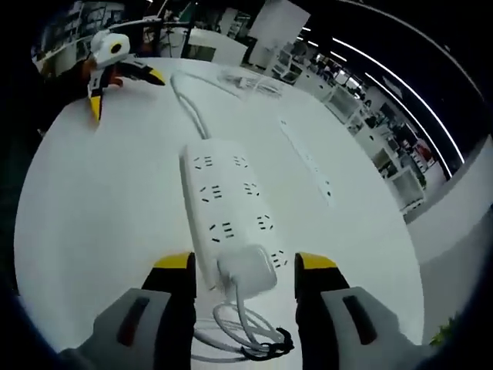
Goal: Straighten the power strip on the desk, plug the charger into it
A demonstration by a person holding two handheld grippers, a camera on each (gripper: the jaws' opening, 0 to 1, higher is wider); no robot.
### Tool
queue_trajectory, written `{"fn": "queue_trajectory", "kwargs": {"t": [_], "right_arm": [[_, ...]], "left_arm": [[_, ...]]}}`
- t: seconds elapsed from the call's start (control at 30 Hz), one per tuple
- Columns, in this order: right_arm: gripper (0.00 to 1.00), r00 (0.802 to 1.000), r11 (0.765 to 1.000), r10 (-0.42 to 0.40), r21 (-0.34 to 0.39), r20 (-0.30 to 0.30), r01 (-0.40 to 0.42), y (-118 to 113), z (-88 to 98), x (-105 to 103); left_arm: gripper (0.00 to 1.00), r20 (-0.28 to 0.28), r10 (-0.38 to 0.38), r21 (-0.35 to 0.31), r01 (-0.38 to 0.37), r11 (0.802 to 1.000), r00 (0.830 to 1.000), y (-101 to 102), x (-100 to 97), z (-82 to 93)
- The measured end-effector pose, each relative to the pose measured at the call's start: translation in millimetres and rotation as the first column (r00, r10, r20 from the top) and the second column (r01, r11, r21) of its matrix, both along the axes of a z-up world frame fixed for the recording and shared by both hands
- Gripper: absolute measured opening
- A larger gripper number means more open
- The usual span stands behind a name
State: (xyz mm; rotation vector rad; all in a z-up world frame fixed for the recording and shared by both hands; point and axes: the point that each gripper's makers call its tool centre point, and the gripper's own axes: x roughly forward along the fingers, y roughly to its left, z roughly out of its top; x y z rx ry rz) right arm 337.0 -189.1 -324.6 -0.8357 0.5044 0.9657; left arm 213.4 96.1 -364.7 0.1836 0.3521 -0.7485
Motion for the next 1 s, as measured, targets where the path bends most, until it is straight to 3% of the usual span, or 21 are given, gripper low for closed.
{"fn": "queue_trajectory", "kwargs": {"t": [0.43,0.63,1.0], "right_arm": [[0.54,0.998,0.992,-0.065,0.105,0.015,0.063,-3.1,0.0,-0.9],[0.54,0.995,0.978,-0.099,0.187,0.006,0.096,-2.0,4.9,-3.5],[0.58,0.988,0.956,-0.154,0.256,0.027,0.142,-5.4,6.6,1.0]], "left_arm": [[0.99,0.0,-0.006,-0.002,0.006,1.0,1.0,-4.2,0.5,-0.3],[0.99,0.0,-0.004,0.001,0.004,1.0,1.0,-2.5,-1.3,0.4],[0.99,-0.006,-0.008,0.002,0.008,1.0,1.0,-2.3,-2.5,-2.0]]}}
